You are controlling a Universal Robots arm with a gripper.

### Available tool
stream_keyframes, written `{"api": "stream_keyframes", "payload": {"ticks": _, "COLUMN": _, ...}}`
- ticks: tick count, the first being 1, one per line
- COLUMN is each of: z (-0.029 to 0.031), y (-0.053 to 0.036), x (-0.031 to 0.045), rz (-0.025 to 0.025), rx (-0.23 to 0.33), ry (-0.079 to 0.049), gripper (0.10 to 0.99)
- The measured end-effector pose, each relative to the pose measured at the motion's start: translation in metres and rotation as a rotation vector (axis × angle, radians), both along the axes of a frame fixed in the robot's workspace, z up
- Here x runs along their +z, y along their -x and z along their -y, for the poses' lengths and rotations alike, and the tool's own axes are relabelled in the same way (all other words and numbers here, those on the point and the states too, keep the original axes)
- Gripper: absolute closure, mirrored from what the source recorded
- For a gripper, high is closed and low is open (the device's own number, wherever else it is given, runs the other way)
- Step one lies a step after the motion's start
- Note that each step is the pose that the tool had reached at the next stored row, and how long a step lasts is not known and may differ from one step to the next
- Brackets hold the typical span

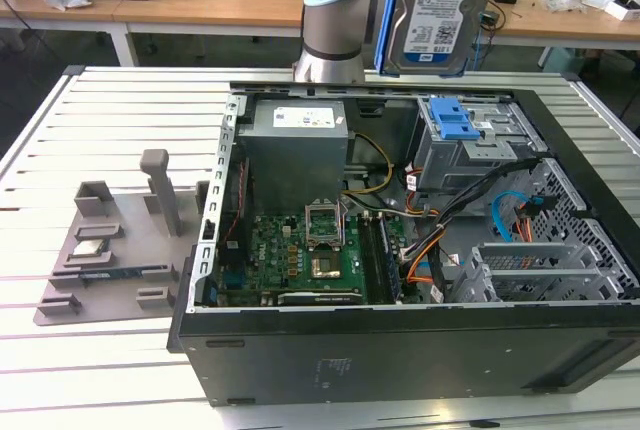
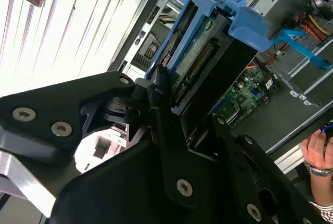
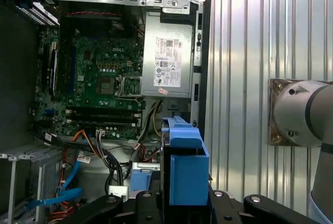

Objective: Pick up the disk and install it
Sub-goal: 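Pick up the disk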

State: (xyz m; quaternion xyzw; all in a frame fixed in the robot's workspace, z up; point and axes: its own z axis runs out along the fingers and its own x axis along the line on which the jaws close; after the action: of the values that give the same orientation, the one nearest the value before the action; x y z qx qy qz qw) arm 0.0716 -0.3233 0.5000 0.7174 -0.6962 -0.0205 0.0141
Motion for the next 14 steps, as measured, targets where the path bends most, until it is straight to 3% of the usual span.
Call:
{"api": "stream_keyframes", "payload": {"ticks": 4, "z": -0.0002, "y": -0.0121, "x": 0.0000, "rz": 0.0000, "rx": 0.000, "ry": 0.000, "gripper": 0.725}}
{"api": "stream_keyframes", "payload": {"ticks": 14, "z": -0.0003, "y": -0.0552, "x": 0.0000, "rz": 0.0000, "rx": 0.000, "ry": 0.000, "gripper": 0.725}}
